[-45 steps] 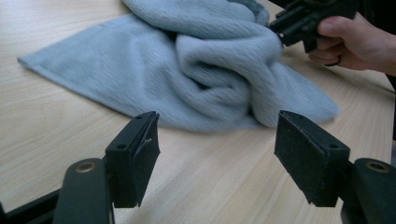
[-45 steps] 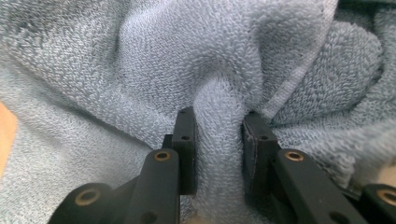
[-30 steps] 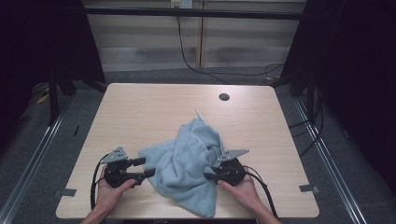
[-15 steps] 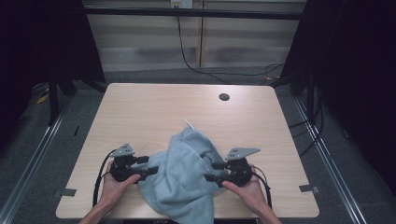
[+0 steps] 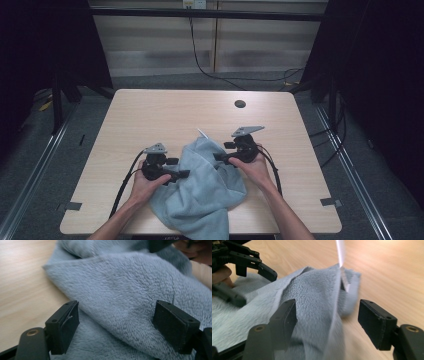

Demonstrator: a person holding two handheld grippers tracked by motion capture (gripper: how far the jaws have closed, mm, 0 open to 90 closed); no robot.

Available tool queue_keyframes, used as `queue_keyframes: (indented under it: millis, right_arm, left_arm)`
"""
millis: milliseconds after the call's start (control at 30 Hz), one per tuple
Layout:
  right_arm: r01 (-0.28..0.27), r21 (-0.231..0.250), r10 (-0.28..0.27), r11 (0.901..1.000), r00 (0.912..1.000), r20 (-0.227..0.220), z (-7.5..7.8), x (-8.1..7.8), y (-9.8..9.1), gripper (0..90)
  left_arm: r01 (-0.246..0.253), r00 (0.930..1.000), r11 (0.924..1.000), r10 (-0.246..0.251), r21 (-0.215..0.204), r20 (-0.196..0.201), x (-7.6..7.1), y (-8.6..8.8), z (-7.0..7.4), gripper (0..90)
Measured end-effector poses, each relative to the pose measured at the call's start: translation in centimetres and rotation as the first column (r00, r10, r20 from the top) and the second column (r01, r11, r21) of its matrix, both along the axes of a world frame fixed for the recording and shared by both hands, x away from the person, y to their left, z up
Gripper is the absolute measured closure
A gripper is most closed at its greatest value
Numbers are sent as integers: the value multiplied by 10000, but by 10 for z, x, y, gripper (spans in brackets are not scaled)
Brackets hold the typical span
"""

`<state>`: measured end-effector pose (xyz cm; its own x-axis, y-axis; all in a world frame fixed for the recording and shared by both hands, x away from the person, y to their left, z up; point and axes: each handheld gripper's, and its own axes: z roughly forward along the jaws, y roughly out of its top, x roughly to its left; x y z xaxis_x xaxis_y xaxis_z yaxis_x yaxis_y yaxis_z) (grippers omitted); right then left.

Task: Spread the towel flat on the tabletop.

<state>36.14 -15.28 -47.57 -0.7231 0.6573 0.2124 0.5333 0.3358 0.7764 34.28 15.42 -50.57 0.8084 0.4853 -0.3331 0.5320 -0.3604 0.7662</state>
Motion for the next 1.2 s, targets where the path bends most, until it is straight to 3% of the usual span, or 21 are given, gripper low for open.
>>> queue_keyframes:
  millis: [67, 167, 233, 267, 300, 333, 367, 400, 433, 500, 600, 767, 900, 967, 1067, 1100, 1200]
  right_arm:
    - [-291, 1, 291, 9996, 9989, -356, -15, 4, 13, 313]
    - [-367, -248, 355, 9990, 9983, -464, -19, 3, 21, 320]
    - [-410, -186, 400, 9990, 9979, -507, -19, 2, 22, 361]
    - [-523, -142, 511, 9985, 9962, -700, -21, 0, 22, 460]
    - [-523, -142, 511, 9985, 9962, -700, -21, 0, 22, 460]
    - [-596, -250, 579, 9979, 9963, -630, -24, -4, 26, 551]
    - [-596, -250, 579, 9979, 9963, -630, -24, -4, 26, 551]
    - [-609, -389, 593, 9974, 9974, -418, -23, -6, 28, 639]
    - [-609, -389, 593, 9974, 9974, -418, -23, -6, 28, 639]
    - [-548, -383, 538, 9978, 9981, -286, -20, -8, 28, 713]
    - [-214, -134, 212, 9997, 9997, -107, -12, -9, 20, 759]
    - [209, 303, -220, 9993, 9991, 351, 5, -11, 5, 786]
    - [645, 679, -683, 9956, 9961, 553, 19, -12, -12, 790]
    - [987, 864, -1054, 9914, 9915, 763, 31, -13, -26, 791]
    - [1239, 921, -1315, 9880, 9879, 821, 38, -11, -35, 793]
    - [1570, 937, -1651, 9831, 9825, 865, 45, -9, -43, 794]
    - [1774, 1036, -1868, 9787, 9784, 890, 51, -6, -49, 793]
  left_arm:
    - [118, 9999, 9999, -118, -8, -122, 0, -2, -1, 209]
    - [347, 9994, 9994, -347, 24, 87, -5, -4, -3, 230]
    - [634, 9980, 9980, -634, 42, 3, -4, -4, -3, 273]
    - [651, 9979, 9979, -651, 37, -24, -4, -4, -4, 382]
    - [715, 9974, 9974, -715, 75, 34, -4, -5, -4, 382]
    - [874, 9961, 9960, -875, 163, 92, -5, -6, -3, 502]
    - [948, 9951, 9951, -954, 271, 243, -7, -7, -3, 502]
    - [1043, 9942, 9942, -1049, 251, 230, -8, -8, -2, 604]
    - [1100, 9936, 9937, -1105, 217, 242, -8, -7, -2, 604]
    - [1085, 9939, 9941, -1086, 58, 184, -8, -4, -1, 687]
    - [969, 9944, 9953, -965, -77, 429, -10, 0, 5, 764]
    - [810, 9936, 9950, -760, -586, 837, -11, 12, 21, 777]
    - [432, 9931, 9938, -315, -1022, 1126, -9, 25, 33, 781]
    - [147, 9929, 9906, 16, -1359, 1191, -7, 34, 39, 782]
    - [7, 9928, 9881, 177, -1537, 1187, -6, 39, 42, 783]
    - [-143, 9906, 9878, 352, -1553, 1325, -7, 42, 45, 785]
    - [-269, 9850, 9802, 595, -1959, 1621, -7, 46, 59, 787]
